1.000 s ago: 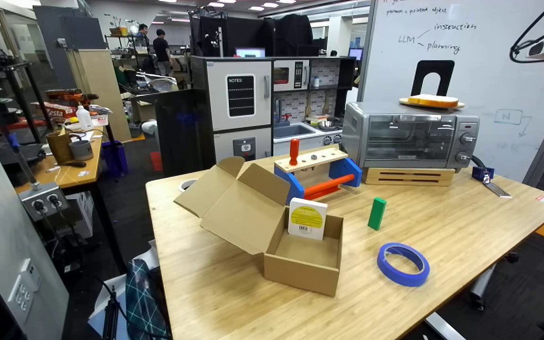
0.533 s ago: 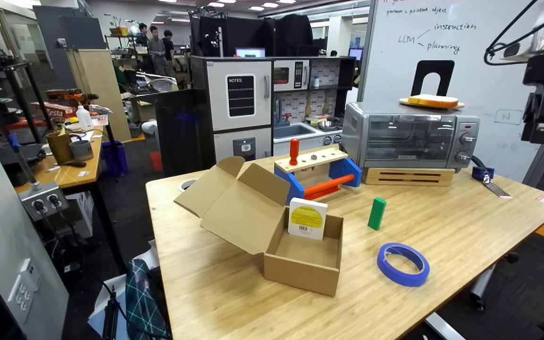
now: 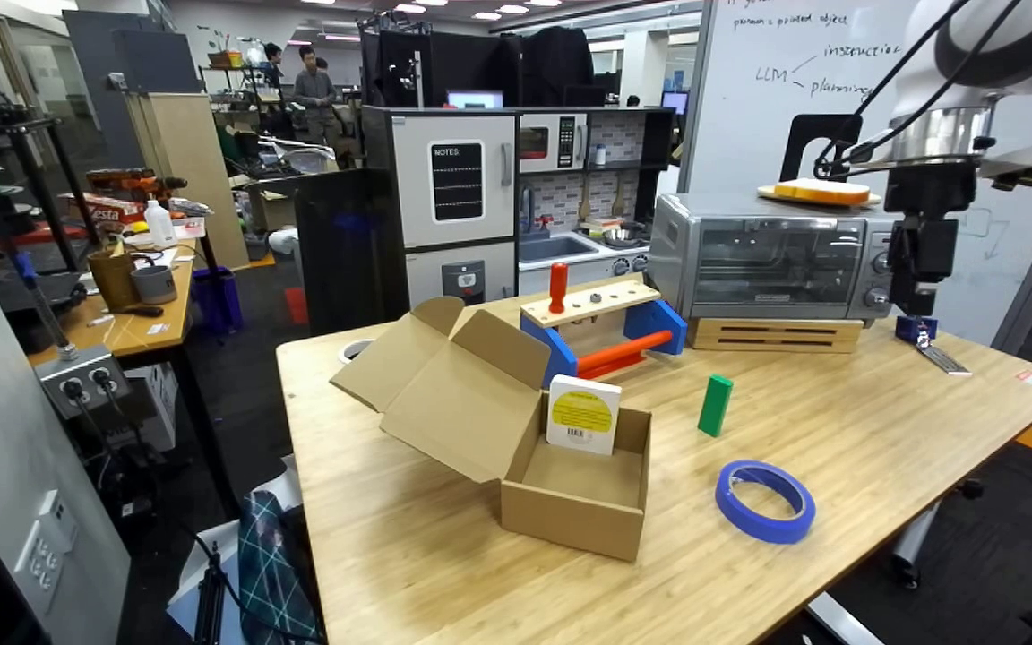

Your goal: Pick up the masking table and put it in the carton box

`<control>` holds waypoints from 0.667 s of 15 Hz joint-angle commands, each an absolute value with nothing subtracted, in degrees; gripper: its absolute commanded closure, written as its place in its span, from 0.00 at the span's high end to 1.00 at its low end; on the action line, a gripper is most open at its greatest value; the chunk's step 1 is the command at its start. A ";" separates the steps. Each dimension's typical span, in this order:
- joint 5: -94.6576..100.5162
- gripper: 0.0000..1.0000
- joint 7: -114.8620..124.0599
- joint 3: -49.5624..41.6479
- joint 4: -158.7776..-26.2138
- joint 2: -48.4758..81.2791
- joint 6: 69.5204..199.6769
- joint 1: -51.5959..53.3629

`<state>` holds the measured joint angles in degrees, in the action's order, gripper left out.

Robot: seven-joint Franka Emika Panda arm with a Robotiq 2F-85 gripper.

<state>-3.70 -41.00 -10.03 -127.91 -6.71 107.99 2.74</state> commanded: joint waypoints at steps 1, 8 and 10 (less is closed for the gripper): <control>-4.83 1.00 -42.08 -6.73 -123.00 -3.30 107.67 1.83; -4.65 1.00 -40.91 -3.24 -121.72 -2.51 107.93 1.67; -4.65 1.00 -40.91 -3.29 -121.74 -2.55 107.91 1.47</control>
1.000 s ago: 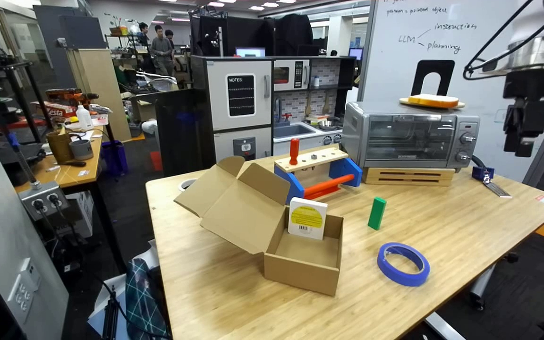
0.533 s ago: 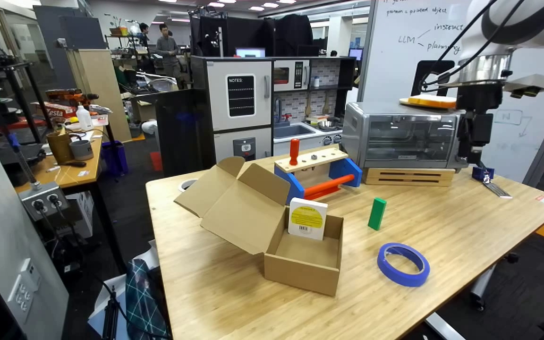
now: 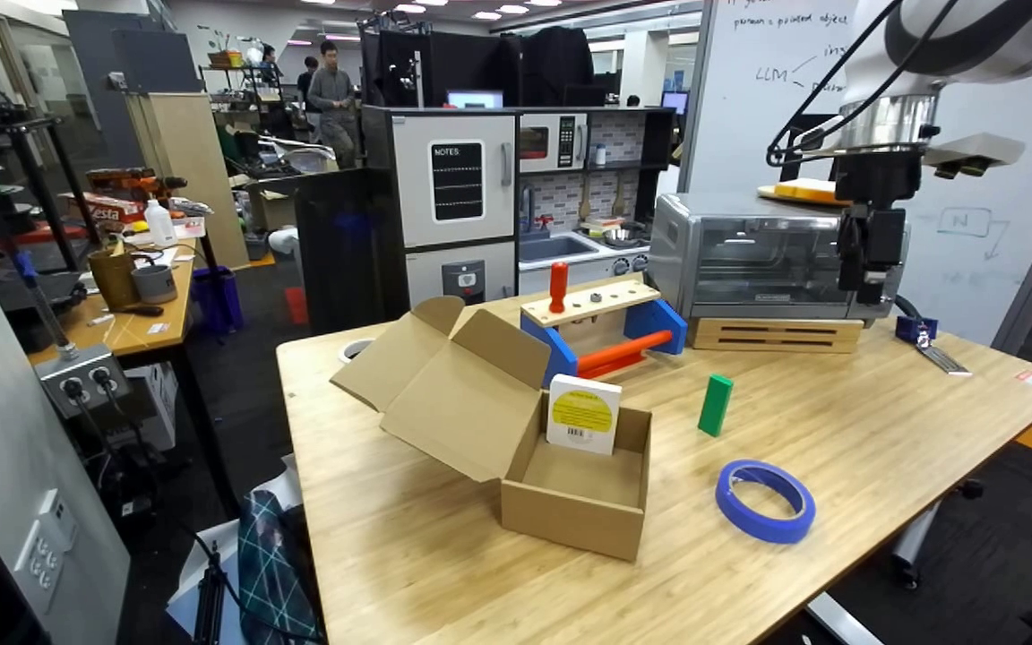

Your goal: Pick up the masking table and put it in the carton box

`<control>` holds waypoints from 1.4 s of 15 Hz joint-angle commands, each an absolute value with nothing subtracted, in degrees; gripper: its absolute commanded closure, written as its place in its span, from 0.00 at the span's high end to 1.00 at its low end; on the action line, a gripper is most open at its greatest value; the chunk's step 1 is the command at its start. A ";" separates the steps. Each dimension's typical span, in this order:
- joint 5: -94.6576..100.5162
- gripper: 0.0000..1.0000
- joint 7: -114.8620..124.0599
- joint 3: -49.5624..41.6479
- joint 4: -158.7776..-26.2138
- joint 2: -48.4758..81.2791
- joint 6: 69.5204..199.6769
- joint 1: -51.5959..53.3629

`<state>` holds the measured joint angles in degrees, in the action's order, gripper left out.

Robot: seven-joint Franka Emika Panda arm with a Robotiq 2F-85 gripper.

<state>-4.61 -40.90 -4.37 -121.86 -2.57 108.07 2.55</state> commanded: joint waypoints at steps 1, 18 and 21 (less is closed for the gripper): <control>-4.65 1.00 -40.91 -3.29 -121.74 -2.55 107.91 1.45; -9.37 1.00 -54.56 -0.59 -129.51 -3.01 103.25 3.04; -10.05 1.00 -55.10 1.38 -131.13 -2.69 104.82 4.31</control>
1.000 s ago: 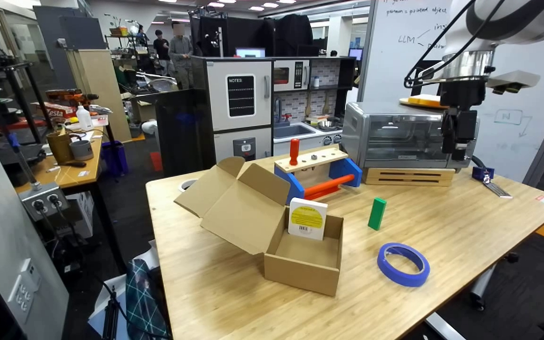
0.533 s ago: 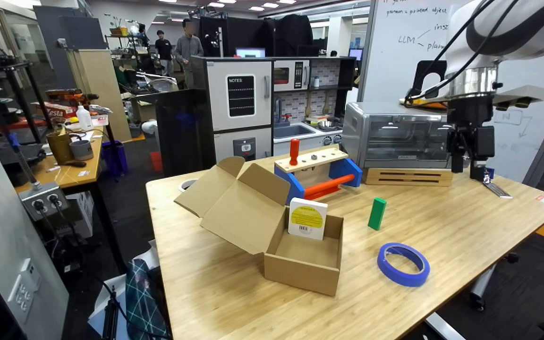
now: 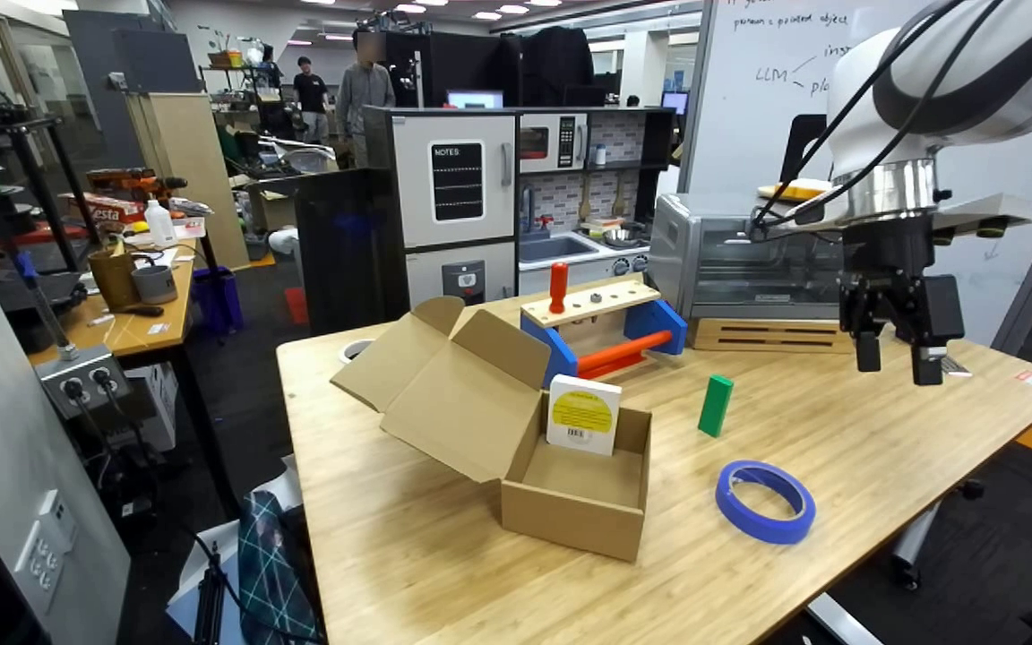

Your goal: Pick up the masking table and put it in the carton box

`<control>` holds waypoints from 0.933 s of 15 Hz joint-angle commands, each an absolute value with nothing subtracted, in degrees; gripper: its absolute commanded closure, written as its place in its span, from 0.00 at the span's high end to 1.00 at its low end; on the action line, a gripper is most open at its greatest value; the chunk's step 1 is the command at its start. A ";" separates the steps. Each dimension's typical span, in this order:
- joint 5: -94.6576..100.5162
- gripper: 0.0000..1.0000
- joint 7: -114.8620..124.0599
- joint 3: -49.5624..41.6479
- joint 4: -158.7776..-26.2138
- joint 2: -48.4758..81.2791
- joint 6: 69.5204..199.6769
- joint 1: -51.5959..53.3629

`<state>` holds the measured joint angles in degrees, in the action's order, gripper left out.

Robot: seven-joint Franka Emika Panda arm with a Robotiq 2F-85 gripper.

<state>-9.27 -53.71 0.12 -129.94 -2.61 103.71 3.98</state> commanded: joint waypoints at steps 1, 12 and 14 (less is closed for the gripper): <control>-9.93 1.00 -54.51 1.96 -131.78 -2.65 105.81 4.74; -4.59 1.00 -40.11 5.24 -134.44 0.37 119.02 6.55; -0.76 1.00 -34.90 5.11 -133.46 2.24 121.63 6.28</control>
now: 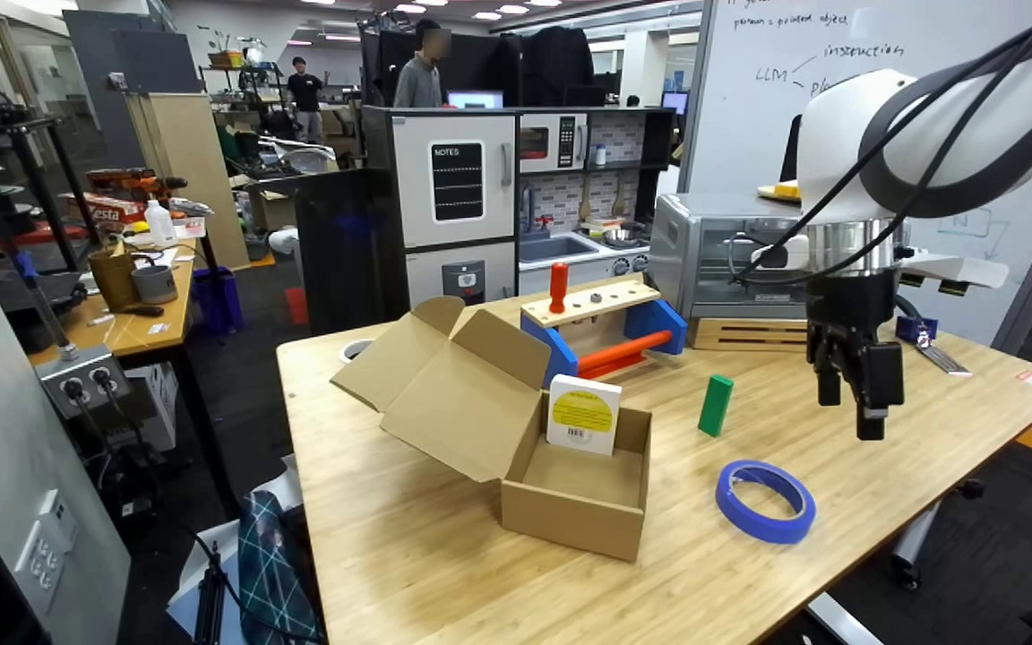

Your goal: Pick up the masking table and put it in the carton box

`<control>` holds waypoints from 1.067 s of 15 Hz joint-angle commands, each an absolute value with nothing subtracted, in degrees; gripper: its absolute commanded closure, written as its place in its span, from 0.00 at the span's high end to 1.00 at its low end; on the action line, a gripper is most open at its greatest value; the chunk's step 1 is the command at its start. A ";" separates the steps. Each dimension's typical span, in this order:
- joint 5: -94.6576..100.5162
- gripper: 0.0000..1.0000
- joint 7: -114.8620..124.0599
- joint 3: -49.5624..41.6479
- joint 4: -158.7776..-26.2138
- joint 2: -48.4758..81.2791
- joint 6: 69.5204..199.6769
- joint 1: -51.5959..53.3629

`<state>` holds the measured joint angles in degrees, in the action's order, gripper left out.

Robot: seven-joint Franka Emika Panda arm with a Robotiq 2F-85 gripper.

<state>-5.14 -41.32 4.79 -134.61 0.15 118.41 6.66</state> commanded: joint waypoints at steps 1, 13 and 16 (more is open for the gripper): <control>0.97 1.00 -32.43 5.06 -133.06 3.08 122.61 6.20; 0.26 1.00 -26.02 6.02 -128.34 7.02 122.28 5.24; 1.83 1.00 -24.08 5.04 -127.63 7.54 122.80 4.54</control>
